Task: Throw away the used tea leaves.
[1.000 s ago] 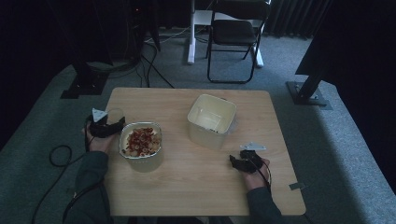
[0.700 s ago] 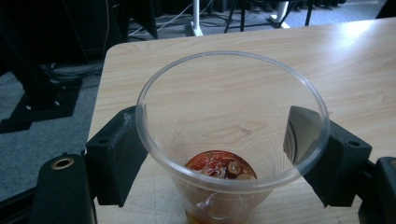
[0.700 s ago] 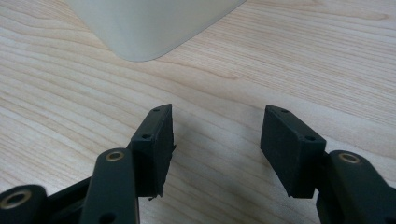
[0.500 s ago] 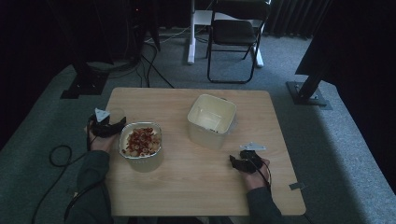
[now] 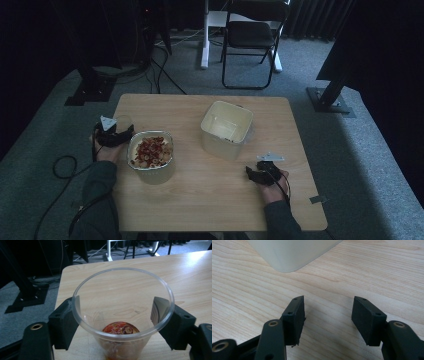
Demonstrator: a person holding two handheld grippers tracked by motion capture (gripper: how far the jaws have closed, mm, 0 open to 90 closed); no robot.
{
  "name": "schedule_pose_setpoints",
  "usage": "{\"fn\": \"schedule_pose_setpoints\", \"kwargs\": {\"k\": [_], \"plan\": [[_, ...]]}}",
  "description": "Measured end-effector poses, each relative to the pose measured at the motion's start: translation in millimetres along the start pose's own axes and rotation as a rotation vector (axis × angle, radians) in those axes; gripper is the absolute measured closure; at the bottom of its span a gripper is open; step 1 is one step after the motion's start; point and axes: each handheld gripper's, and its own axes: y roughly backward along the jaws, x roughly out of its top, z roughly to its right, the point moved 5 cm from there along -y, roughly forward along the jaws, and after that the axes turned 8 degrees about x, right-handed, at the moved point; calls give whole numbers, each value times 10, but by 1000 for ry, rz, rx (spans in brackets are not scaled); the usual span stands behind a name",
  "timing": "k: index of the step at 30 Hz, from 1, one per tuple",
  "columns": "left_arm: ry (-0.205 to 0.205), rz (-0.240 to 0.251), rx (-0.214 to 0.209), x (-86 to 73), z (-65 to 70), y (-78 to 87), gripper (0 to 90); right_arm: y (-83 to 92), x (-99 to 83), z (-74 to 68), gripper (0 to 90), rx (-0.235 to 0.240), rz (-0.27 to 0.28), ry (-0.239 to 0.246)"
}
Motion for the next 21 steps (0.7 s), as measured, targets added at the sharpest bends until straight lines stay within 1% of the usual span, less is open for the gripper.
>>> {"fn": "schedule_pose_setpoints", "kwargs": {"k": [3, 8, 16, 21], "plan": [[20, 3, 5, 6, -20, 4, 268, 1, -1, 0, 434, 0, -1, 0], [23, 25, 8, 68, -37, 71, 299, 2, -1, 2, 434, 1, 1, -1], [12, 55, 2, 213, -88, 203, 305, 2, -2, 1, 434, 3, 0, -1], [1, 68, 9, 286, -129, 293, 305, 2, -1, 5, 435, 6, 1, -2]]}}
